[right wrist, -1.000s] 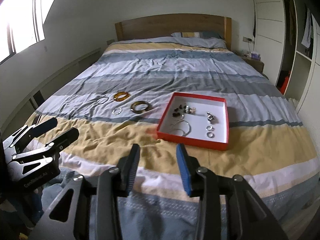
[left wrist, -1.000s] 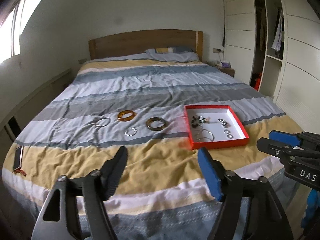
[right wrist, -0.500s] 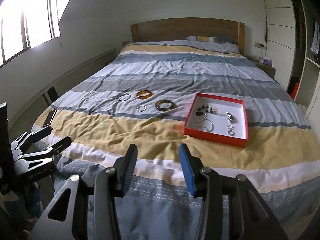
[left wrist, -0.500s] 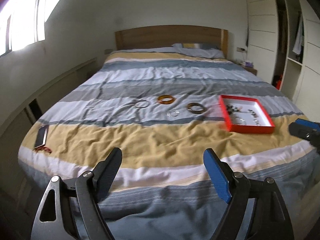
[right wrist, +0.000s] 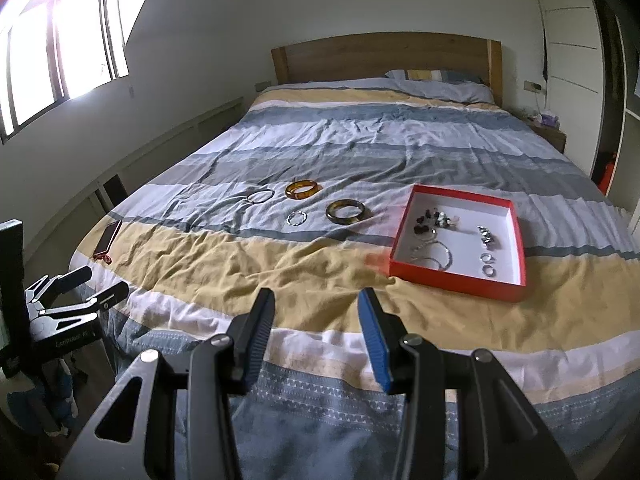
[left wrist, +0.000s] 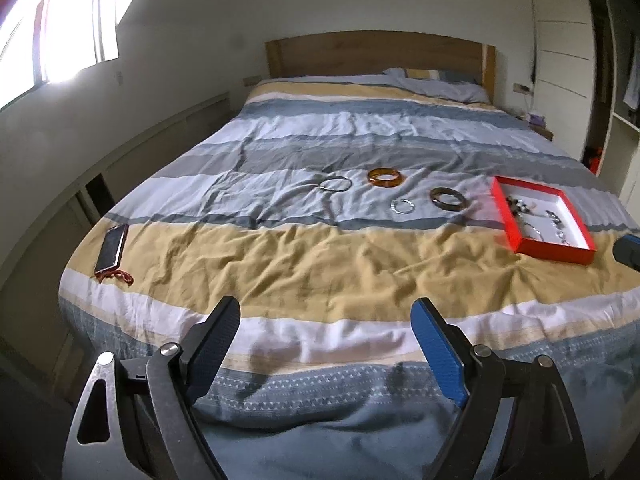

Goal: Organize jewelry
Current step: 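Lift both open tools away from the box toward the remaining jewelry, then grasp the twisted silver hoop earring with the left tool while the right tool grasps the brown-grey bangle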

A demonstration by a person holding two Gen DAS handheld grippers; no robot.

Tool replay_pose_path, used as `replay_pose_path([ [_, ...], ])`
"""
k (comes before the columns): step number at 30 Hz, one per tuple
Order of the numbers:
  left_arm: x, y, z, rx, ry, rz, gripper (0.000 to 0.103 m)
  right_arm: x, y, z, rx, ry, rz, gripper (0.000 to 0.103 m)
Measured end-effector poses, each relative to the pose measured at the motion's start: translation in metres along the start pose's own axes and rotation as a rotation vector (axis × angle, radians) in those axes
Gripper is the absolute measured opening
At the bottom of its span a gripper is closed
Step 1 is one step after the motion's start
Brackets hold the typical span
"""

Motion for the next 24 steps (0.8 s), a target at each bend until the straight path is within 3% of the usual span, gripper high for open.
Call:
replay_pose_path([
  [15, 0.022, -0.069, -0.006, -0.028, 0.034, -0.051, 0.084, 0.025, -0.077, 0.005, 0.009, 0.017, -0.039, 0.041],
  [21, 0.055, -0.129, 0.004, -0.093, 0.035, -0.055, 0.084, 0.044, -0.145, 0.010, 0.011, 0.053, -0.113, 0.041],
  [24, 0.085, -0.170, 0.013, -0.144, 0.013, -0.029, 0.079, 0.055, -0.176, 0.010, 0.017, 0.082, -0.142, 0.041],
])
Point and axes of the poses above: each gripper's, at about its wrist camera, not at the fingertips, and y roughly against the way its jaws point, z to its right, x to its top, the point moved 9 cm from there along -y, roughly the way its jaws point, and after that the axes turned 14 degrees about -y, right-handed, at the moved point
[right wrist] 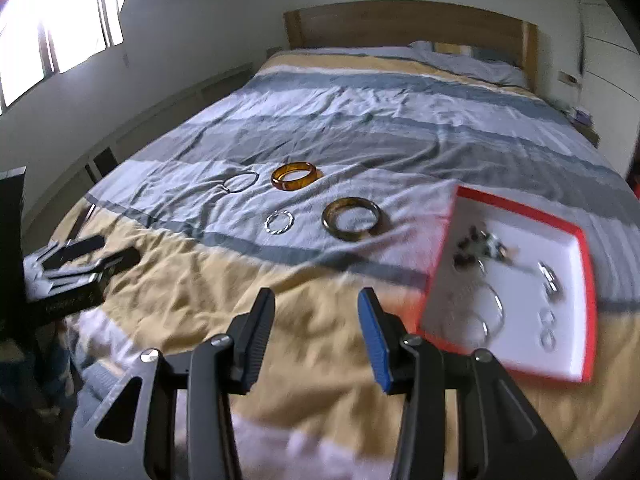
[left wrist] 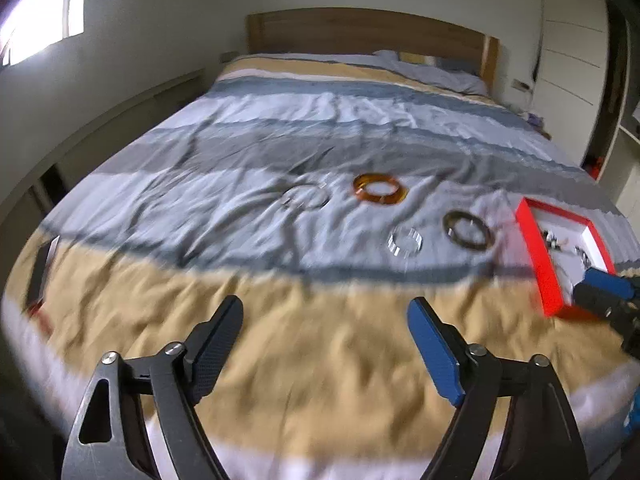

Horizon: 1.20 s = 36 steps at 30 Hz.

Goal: Organize jewelry
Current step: 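Grasp the twisted silver hoop earring with the left tool while the right tool grasps the brown-grey bangle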

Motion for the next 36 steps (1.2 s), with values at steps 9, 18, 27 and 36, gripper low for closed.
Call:
replay_pose_path([
  [9, 0.034, -0.105, 0.029, -0.189, -0.035, -0.082, 0.048, 0.031, -0.077, 0.000, 0.043, -0.012, -0.112, 0.041],
  [18, 0.039, -0.143, 0.054, -0.287, -0.021, -0.191, 0.036, 0.032, -0.105, 0.007, 0.012, -0.040, -0.221, 0.041],
  [27, 0.032, -0.172, 0.057, -0.256, -0.029, -0.297, 0.005, 0.044, -0.129, 0.013, -0.014, -0.038, -0.274, 0.041],
  [36, 0.032, -0.163, 0.028, -0.243, -0.016, -0.318, 0.005, 0.054, -0.162, 0.000, 0.018, -0.083, -0.333, 0.040],
])
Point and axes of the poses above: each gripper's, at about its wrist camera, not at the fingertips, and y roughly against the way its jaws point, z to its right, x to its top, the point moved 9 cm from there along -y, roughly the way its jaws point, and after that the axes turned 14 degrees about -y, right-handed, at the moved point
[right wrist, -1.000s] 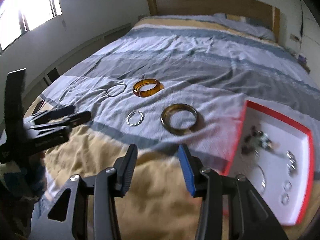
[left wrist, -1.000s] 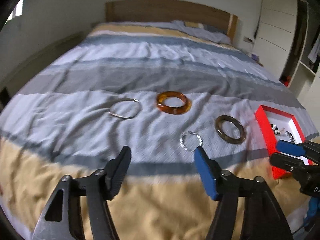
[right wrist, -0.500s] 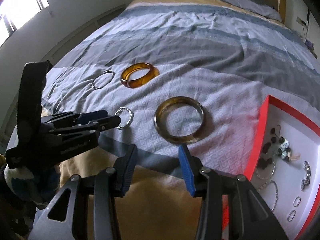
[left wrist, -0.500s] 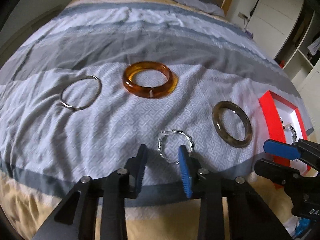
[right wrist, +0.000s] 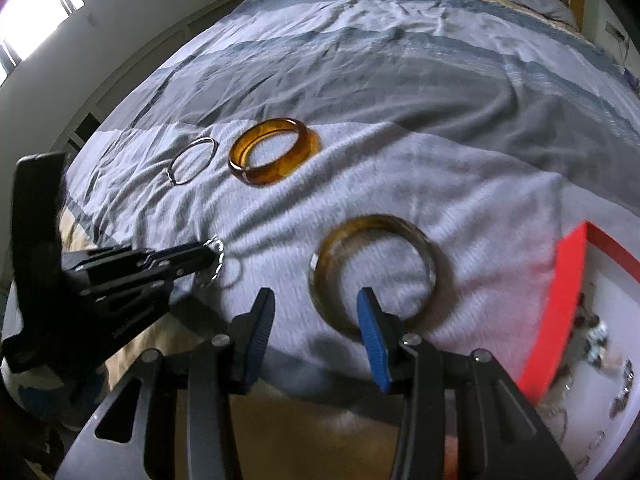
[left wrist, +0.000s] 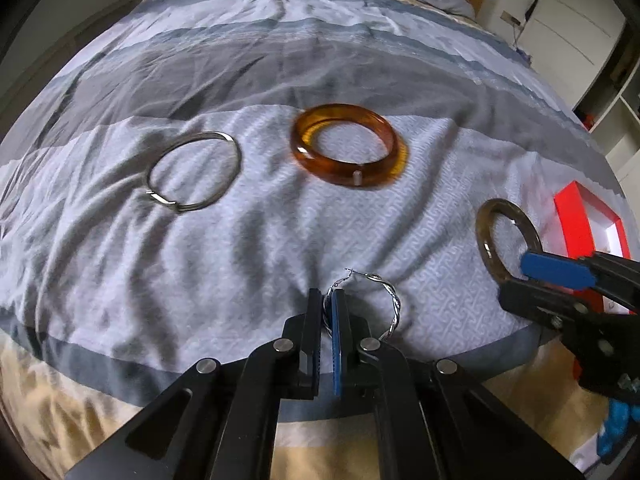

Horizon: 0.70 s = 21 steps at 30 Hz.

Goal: Organize jewelry
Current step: 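Grasp the twisted silver hoop earring with the left tool while the right tool grasps the brown-grey bangle, then carry earring and bangle over the red box with both tools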

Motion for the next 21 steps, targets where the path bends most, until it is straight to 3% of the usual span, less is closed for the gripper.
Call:
replay_pose_path([
  [7, -0.003, 0.016, -0.019, 0.003, -0.002, -0.004, 0.005, 0.003, -0.027, 0.000, -0.035, -0.024, -0.066, 0.023],
  [11, 0.000, 0.026, -0.030, 0.014, -0.002, -0.003, 0.005, 0.007, -0.035, 0.007, -0.018, -0.103, -0.084, 0.011],
  [17, 0.007, 0.048, -0.040, 0.047, -0.017, -0.005, 0.004, 0.010, -0.012, -0.001, 0.061, -0.163, -0.058, 0.008],
  [21, 0.013, 0.064, -0.031, 0.067, -0.036, -0.009, 0.005, 0.009, 0.019, -0.010, 0.162, -0.214, -0.020, 0.007],
])
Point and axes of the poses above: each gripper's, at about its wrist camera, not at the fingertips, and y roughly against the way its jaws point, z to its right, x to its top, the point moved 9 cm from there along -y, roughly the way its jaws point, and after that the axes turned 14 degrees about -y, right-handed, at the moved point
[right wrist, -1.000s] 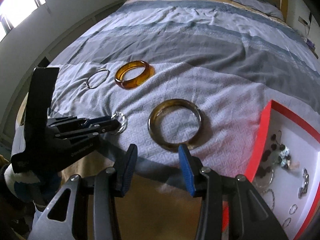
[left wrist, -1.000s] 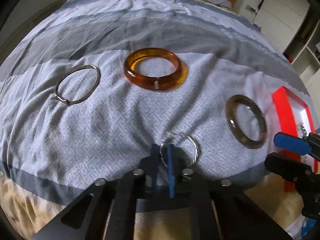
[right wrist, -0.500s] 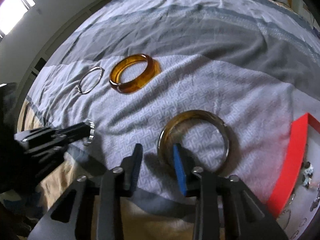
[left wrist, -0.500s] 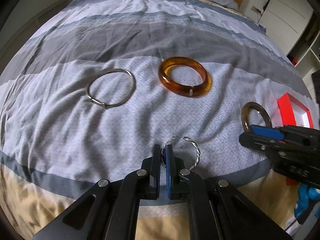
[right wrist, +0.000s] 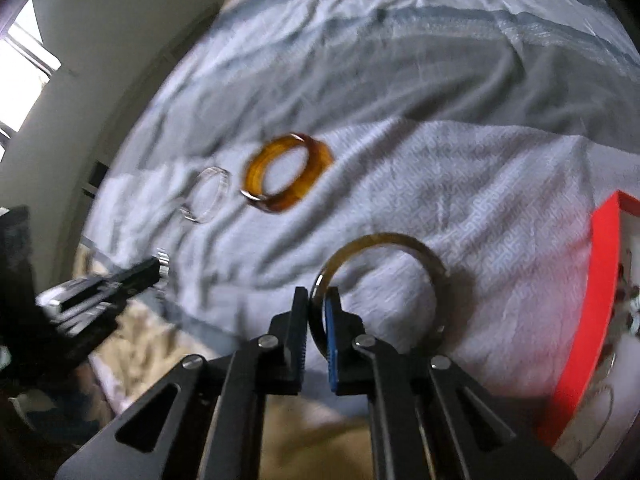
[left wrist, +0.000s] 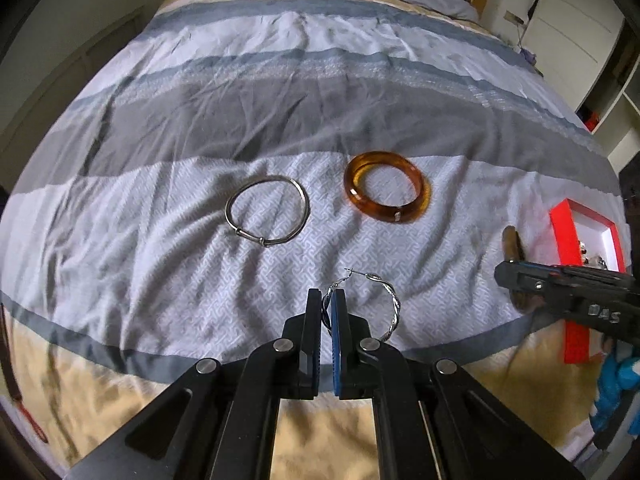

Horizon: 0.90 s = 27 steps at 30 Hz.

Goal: Organize jewelry
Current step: 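Carry earring and bangle over the red box with both tools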

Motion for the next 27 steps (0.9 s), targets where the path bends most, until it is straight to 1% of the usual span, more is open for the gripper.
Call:
replay_pose_path([
  [2, 0.003, 0.009, 0.008, 0.003, -0.006, -0.003, 0.004, -0.001, 0.017, -0.003, 0.054, -0.039, 0.018, 0.007],
  [6, 0.010, 0.025, 0.033, 0.004, -0.038, -0.007, 0.004, -0.004, 0.054, -0.007, 0.123, -0.082, 0.063, 0.007],
  [8, 0.015, 0.032, 0.049, -0.003, -0.062, -0.008, 0.004, -0.004, 0.073, -0.005, 0.139, -0.099, 0.094, 0.007],
  [11, 0.027, 0.041, 0.079, -0.023, -0.106, -0.001, 0.004, -0.005, 0.109, 0.009, 0.143, -0.121, 0.141, 0.007],
  [13, 0.036, 0.046, 0.102, -0.044, -0.137, 0.008, 0.004, -0.006, 0.132, 0.025, 0.122, -0.138, 0.174, 0.007],
  [16, 0.052, 0.051, 0.143, -0.089, -0.189, 0.025, 0.004, -0.007, 0.163, 0.063, 0.071, -0.173, 0.211, 0.007],
  [19, 0.061, 0.049, 0.181, -0.133, -0.230, 0.035, 0.004, -0.012, 0.181, 0.105, 0.001, -0.210, 0.230, 0.007],
  [23, 0.069, 0.036, 0.237, -0.192, -0.299, 0.040, 0.005, -0.021, 0.194, 0.154, -0.083, -0.236, 0.232, 0.007],
  [24, 0.070, 0.031, 0.249, -0.203, -0.316, 0.039, 0.004, -0.024, 0.194, 0.166, -0.110, -0.241, 0.230, 0.007],
  [27, 0.072, 0.017, 0.284, -0.235, -0.359, 0.032, 0.004, -0.034, 0.189, 0.194, -0.153, -0.265, 0.213, 0.007],
])
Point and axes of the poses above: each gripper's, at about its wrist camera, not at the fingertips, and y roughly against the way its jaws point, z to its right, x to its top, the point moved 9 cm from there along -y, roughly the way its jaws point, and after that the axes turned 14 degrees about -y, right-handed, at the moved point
